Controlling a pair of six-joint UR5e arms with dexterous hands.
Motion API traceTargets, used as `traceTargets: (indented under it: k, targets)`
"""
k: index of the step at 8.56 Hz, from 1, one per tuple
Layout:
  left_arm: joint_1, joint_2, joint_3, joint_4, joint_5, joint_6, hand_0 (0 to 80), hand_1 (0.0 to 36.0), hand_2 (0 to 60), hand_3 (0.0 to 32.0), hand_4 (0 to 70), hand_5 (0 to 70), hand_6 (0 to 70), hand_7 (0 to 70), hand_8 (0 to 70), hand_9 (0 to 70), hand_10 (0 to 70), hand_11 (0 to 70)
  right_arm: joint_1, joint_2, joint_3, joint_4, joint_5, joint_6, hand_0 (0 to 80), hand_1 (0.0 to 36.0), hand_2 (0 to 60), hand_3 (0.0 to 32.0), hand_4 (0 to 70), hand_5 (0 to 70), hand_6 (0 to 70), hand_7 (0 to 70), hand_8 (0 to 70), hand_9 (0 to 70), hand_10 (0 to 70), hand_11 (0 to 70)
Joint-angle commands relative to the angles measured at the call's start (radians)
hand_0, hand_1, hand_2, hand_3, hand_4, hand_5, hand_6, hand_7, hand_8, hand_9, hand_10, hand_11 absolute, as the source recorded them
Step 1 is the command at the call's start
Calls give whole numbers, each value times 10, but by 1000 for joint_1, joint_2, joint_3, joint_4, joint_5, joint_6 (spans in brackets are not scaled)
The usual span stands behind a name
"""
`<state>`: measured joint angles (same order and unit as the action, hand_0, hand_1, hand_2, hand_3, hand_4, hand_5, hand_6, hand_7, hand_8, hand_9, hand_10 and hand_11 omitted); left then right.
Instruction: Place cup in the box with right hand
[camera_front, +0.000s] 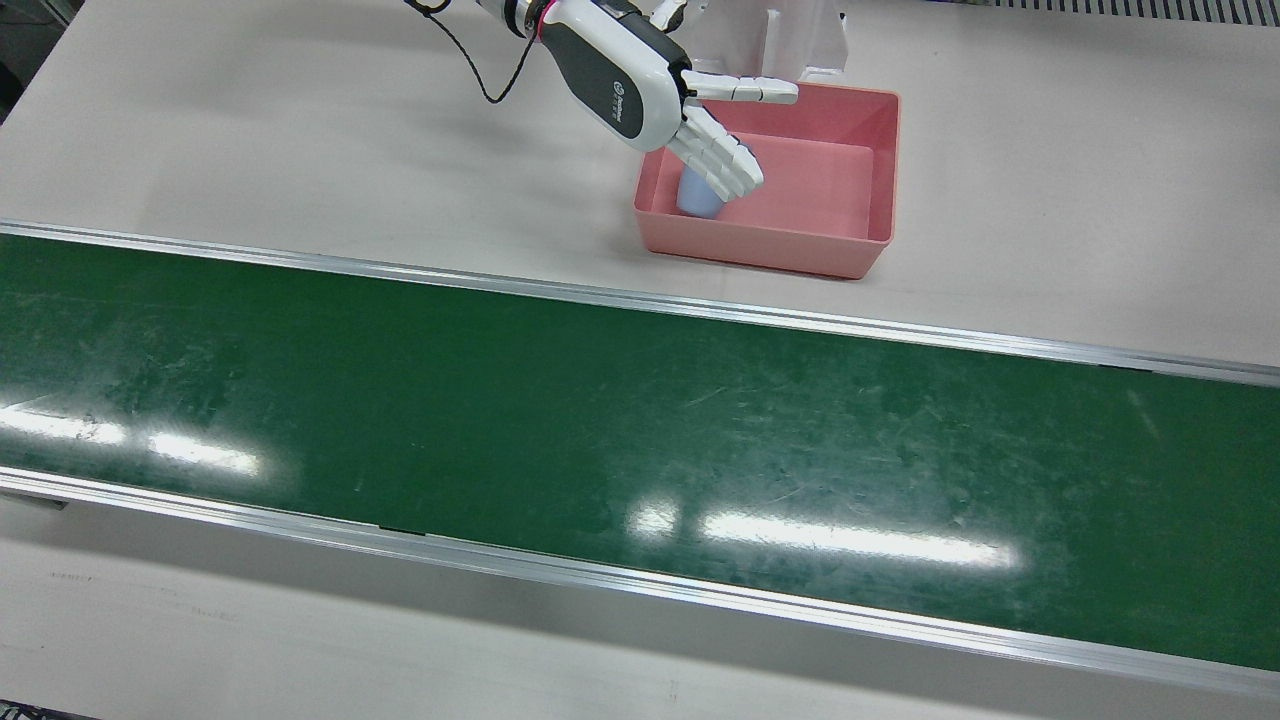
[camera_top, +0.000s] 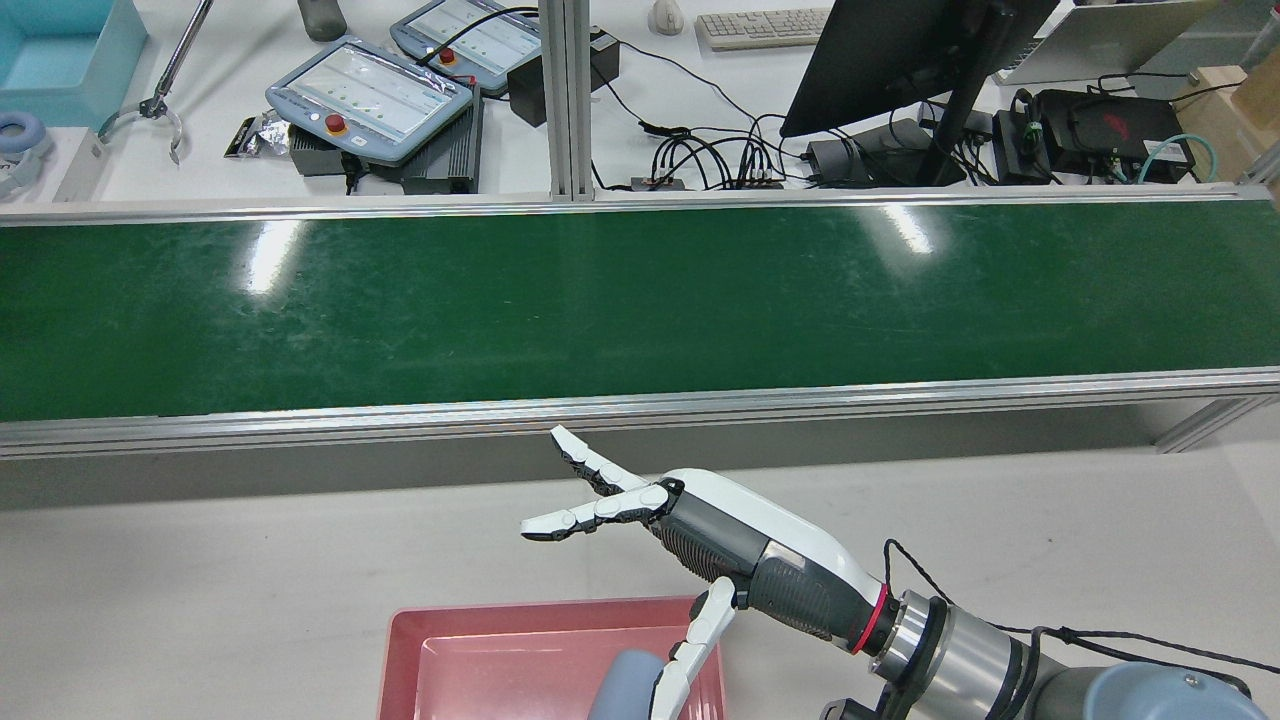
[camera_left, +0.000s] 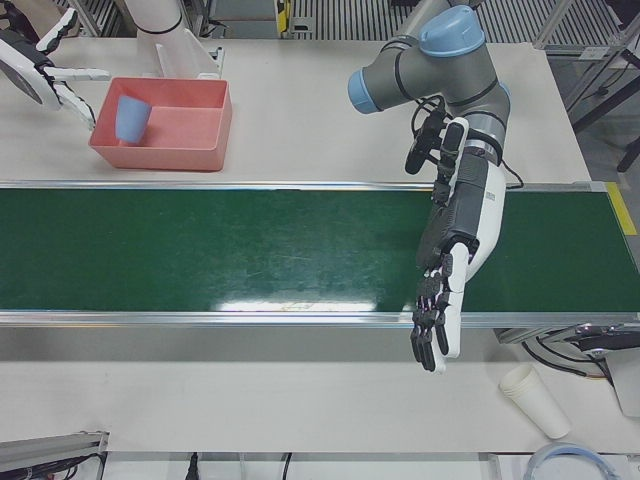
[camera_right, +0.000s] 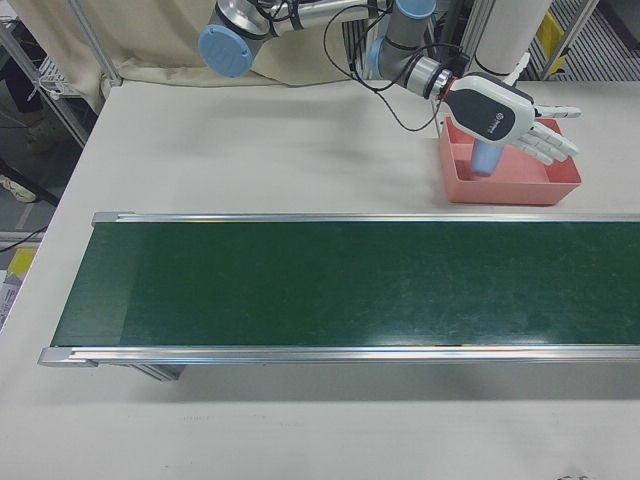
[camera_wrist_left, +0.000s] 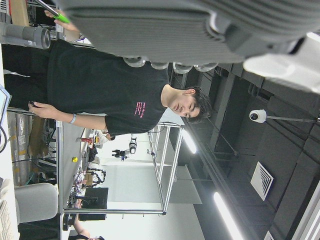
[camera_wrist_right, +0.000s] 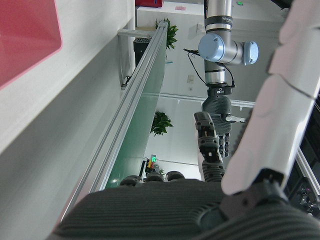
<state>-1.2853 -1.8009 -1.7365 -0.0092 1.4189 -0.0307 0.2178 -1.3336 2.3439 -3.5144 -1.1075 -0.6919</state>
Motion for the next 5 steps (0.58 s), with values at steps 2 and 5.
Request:
traceTargets:
  k: [2, 5]
  targets:
    - [0, 0, 0, 0, 0, 0, 0, 0, 0, 0, 0, 0, 0, 0, 0, 0, 0, 0, 64, 1, 11, 0, 18, 5, 530, 101, 8, 0, 101, 40, 18, 17, 0, 0, 2, 22]
    - [0, -2, 0, 0, 0, 0, 0, 0, 0, 0, 0, 0, 0, 0, 0, 0, 0, 0, 341, -1, 26, -3, 209, 51, 540, 71, 0, 0, 245, 73, 153, 582, 209, 383, 157, 241]
